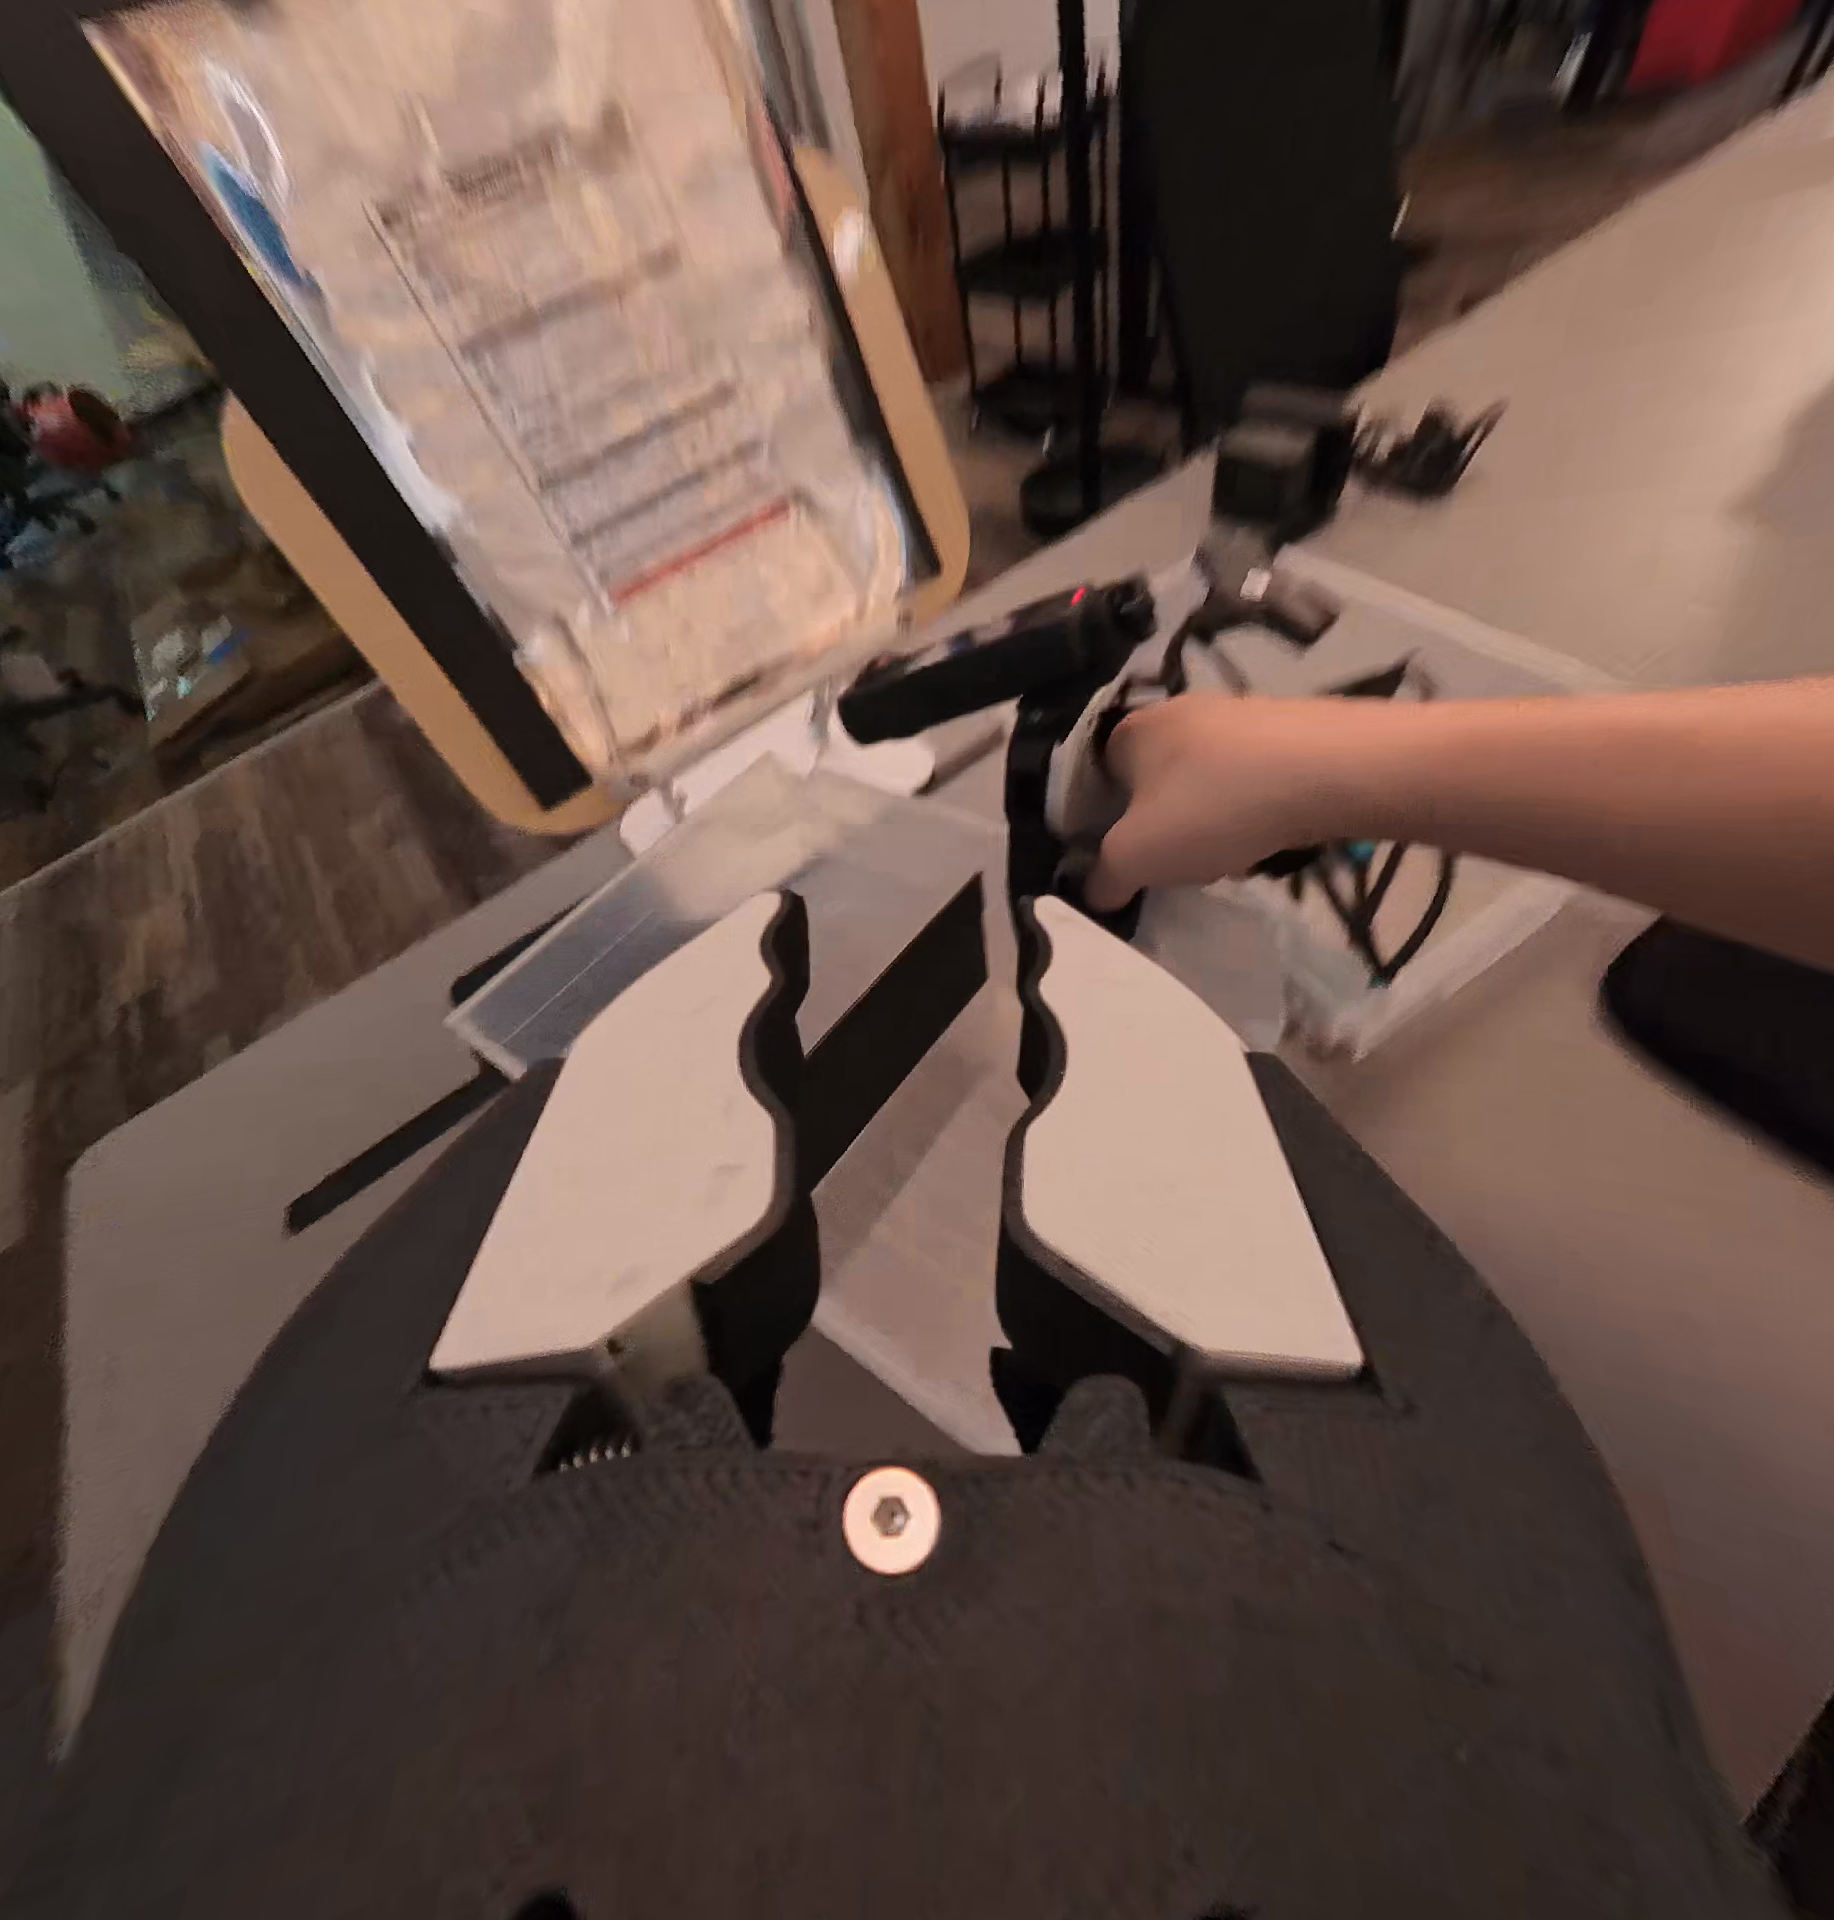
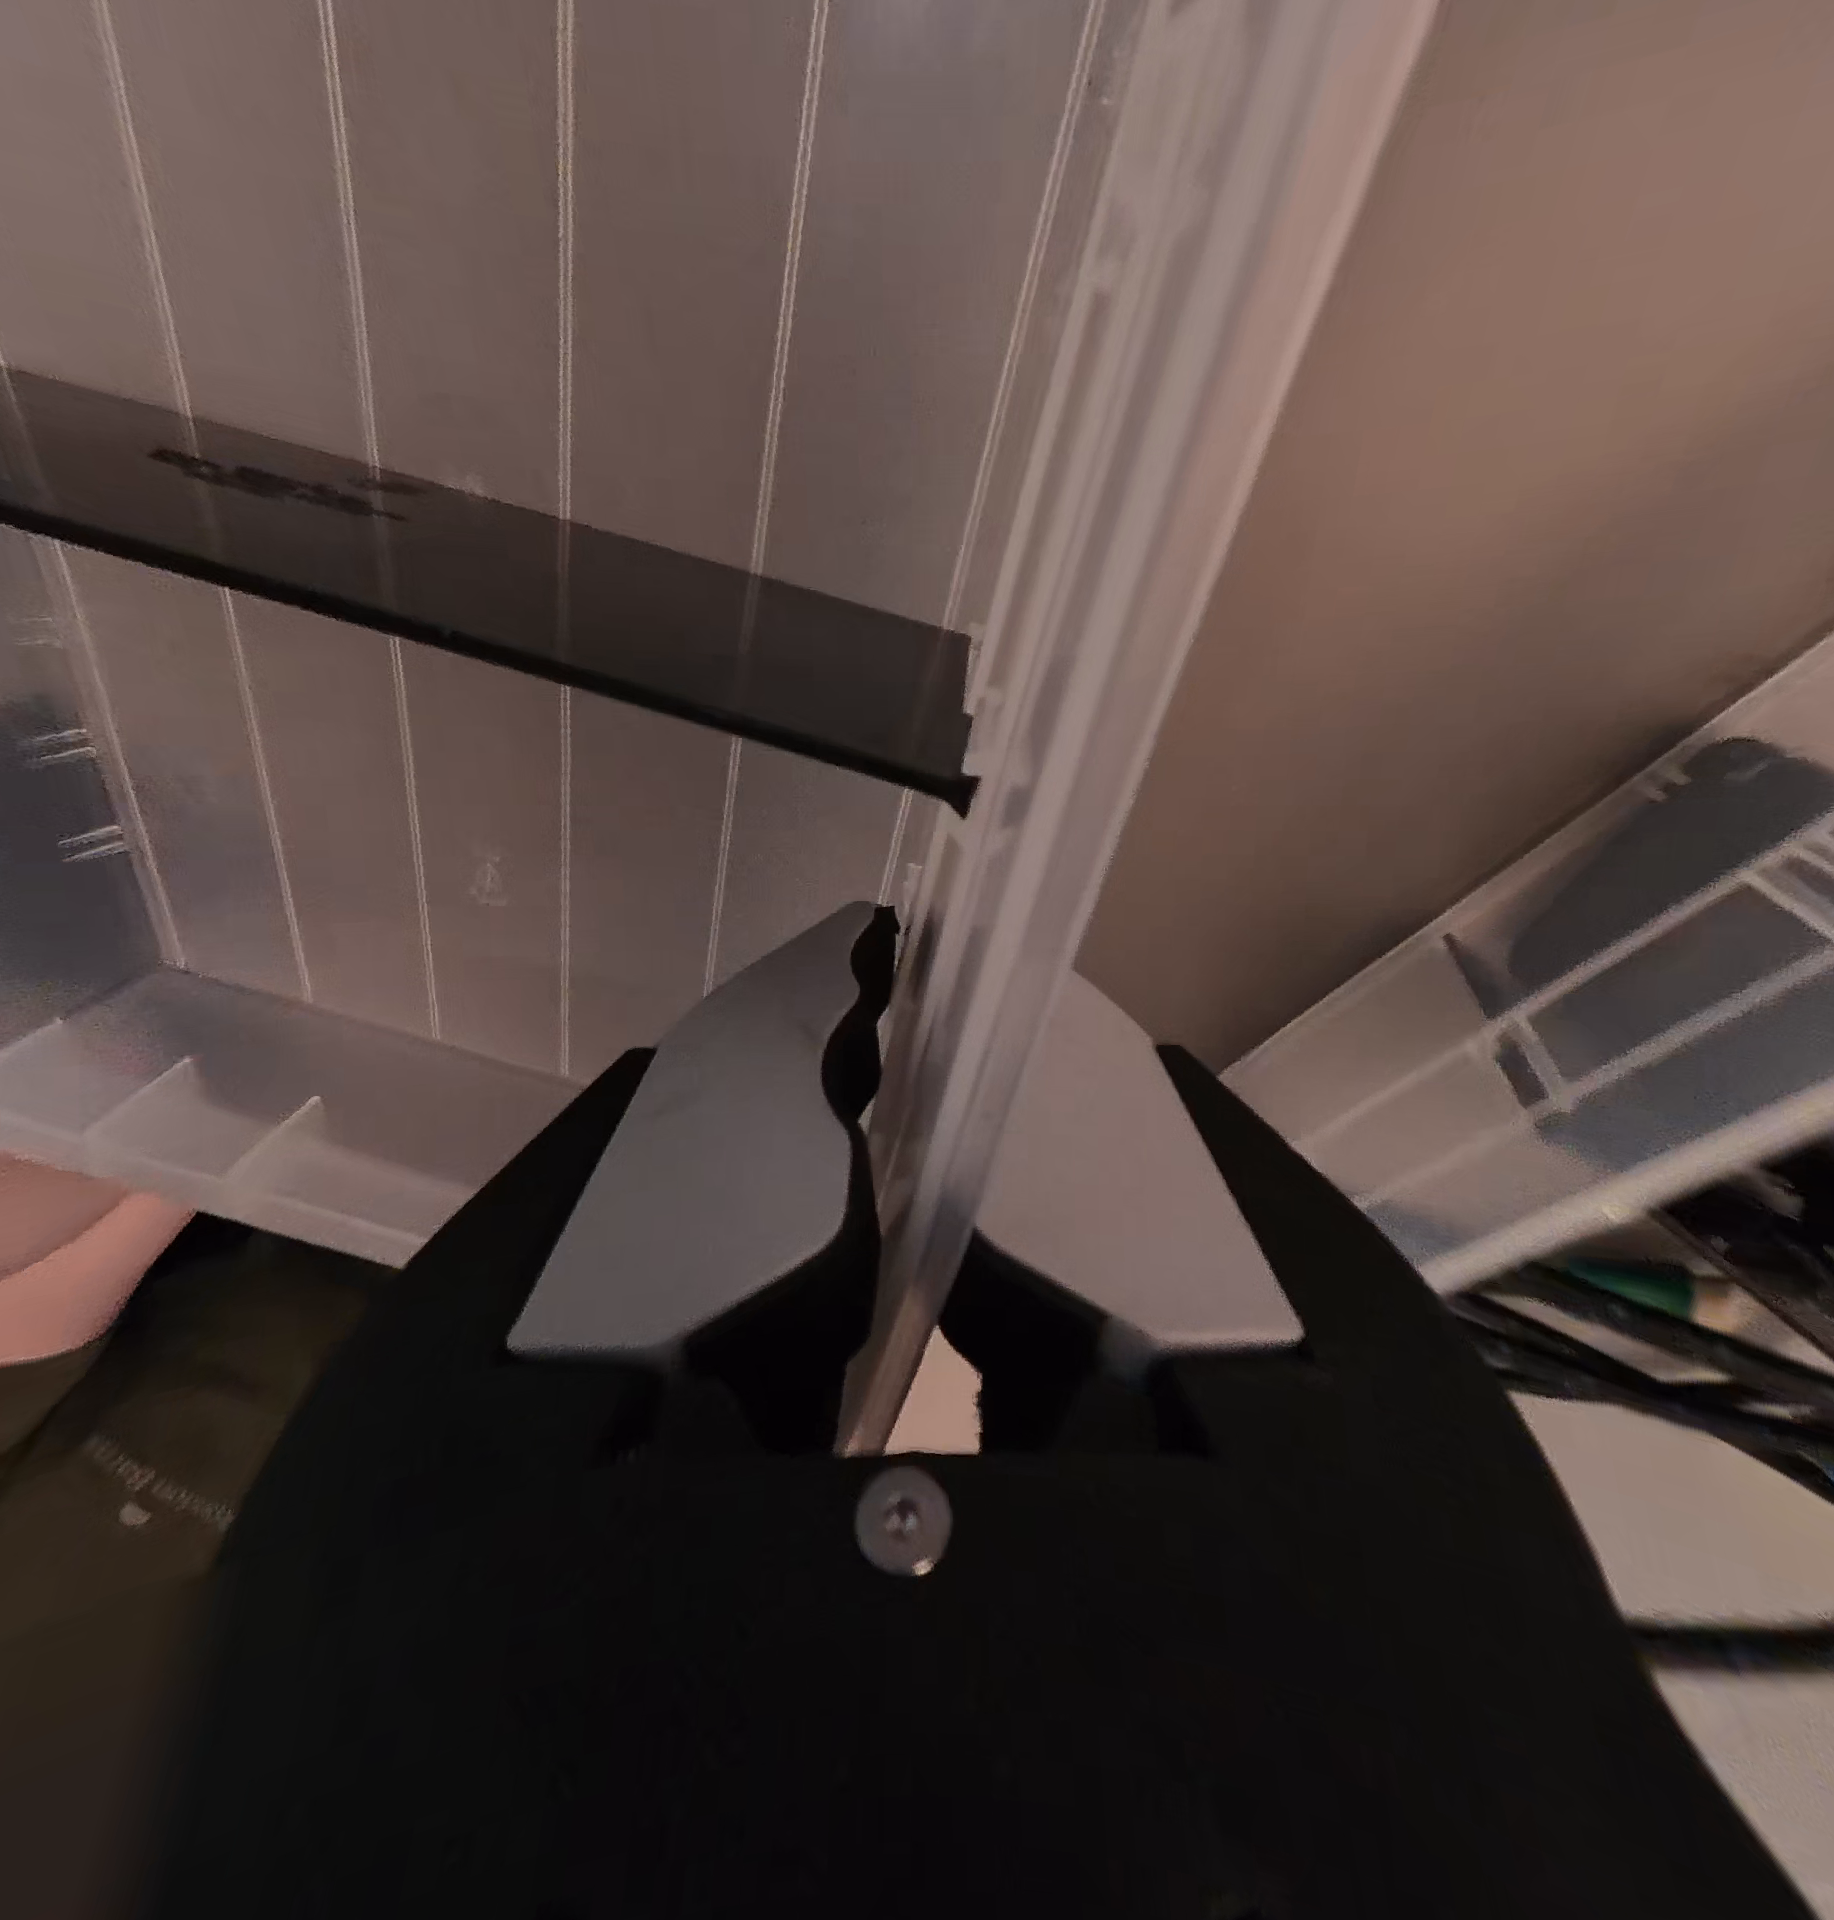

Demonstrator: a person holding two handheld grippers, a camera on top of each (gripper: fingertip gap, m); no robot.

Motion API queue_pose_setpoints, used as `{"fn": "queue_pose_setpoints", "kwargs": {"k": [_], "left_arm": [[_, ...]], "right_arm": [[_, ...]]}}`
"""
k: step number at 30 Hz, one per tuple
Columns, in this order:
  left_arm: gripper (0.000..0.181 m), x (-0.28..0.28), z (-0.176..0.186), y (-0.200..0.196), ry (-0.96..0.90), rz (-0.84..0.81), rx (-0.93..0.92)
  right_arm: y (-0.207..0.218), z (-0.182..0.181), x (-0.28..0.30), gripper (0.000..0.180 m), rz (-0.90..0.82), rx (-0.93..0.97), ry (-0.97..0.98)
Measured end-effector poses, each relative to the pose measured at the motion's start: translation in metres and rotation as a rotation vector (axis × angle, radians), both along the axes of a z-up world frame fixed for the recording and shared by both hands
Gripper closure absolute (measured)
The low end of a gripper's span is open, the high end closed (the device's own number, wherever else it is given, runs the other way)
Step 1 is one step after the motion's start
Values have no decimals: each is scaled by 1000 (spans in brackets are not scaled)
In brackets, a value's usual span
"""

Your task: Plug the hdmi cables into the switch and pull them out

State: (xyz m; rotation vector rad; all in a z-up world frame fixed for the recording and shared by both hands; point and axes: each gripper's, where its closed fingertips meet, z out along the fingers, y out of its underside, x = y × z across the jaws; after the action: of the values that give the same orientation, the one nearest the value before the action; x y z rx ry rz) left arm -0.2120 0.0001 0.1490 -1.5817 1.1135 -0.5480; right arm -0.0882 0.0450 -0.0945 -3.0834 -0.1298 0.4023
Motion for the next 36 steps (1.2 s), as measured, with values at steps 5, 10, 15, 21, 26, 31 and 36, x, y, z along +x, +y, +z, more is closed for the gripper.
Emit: {"fn": "queue_pose_setpoints", "kwargs": {"k": [5, 10, 15, 21, 26, 31, 36], "left_arm": [[132, -17, 46, -26, -299, -96, 3], [116, -19, 53, -34, -367, -189, -57], [103, 17, 25, -22, -310, -294, -246], [91, 110, -45, 0, -242, -356, -542], [85, 175, -124, -11, -99, -385, -743], [82, 201, -160, -18, -11, -353, -743], [80, 216, -199, -41, 160, -370, -768]], "right_arm": [[-7, 68, 19, 175, 20, 58, 57], [-41, 133, 85, 175, -54, 141, 100], [-98, 163, 190, 176, -271, 236, 107], [-205, 140, 332, 175, -611, 253, 17], [-290, 89, 405, 175, -827, 219, -22], [-342, 32, 435, 175, -923, 140, -25], [-357, -12, 441, 175, -920, 62, -39]]}}
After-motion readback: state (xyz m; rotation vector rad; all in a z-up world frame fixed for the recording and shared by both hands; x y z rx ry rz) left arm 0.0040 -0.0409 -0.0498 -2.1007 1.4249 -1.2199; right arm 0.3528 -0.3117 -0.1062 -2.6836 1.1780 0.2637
